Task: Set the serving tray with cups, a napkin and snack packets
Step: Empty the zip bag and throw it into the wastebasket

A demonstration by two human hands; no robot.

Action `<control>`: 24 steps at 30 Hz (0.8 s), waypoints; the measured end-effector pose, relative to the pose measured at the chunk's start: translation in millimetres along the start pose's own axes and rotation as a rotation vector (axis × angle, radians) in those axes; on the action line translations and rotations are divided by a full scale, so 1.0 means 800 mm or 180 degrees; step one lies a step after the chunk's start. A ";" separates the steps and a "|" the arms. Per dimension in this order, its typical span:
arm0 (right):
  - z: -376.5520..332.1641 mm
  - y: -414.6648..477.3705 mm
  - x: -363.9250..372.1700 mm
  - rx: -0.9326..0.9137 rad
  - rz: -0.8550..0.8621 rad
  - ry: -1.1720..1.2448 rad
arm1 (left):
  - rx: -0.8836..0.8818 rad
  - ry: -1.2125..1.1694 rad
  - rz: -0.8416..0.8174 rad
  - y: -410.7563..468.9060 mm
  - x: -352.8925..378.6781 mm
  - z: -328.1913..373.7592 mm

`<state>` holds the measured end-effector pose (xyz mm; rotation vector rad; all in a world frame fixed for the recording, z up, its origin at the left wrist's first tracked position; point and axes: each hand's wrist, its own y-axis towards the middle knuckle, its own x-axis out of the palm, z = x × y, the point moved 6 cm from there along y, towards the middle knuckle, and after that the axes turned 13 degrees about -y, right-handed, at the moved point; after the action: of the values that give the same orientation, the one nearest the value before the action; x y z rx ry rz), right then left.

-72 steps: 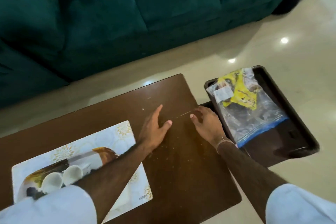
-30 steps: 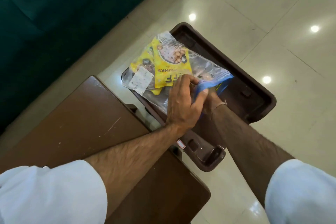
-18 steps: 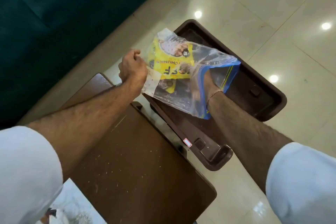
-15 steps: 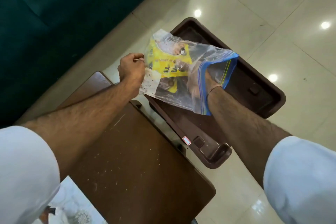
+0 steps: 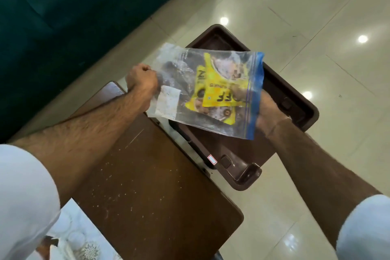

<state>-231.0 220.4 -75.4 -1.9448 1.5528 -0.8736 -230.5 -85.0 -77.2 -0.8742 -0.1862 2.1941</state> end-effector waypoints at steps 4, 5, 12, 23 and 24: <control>0.012 -0.017 -0.079 -0.0080 0.0626 -0.0229 | 0.0004 0.0266 0.0433 0.010 -0.040 -0.003; 0.019 -0.022 -0.097 -0.0044 0.0740 -0.0259 | 0.0018 0.0266 0.0486 0.011 -0.048 -0.005; 0.042 -0.036 -0.123 0.0132 0.1550 -0.0423 | -0.0426 -0.0886 0.0675 -0.009 -0.077 -0.046; -0.111 0.005 0.064 -0.2483 0.1118 -0.3723 | -0.1520 -0.2077 -0.0493 -0.177 -0.042 -0.141; -0.115 0.028 0.088 -0.2189 0.0583 -0.3994 | -0.1440 -0.1872 -0.0718 -0.184 -0.031 -0.137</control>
<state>-304.2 147.6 -17.6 -1.9774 1.1736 0.9731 -60.9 -12.9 -90.6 -0.3777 -1.0434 2.1656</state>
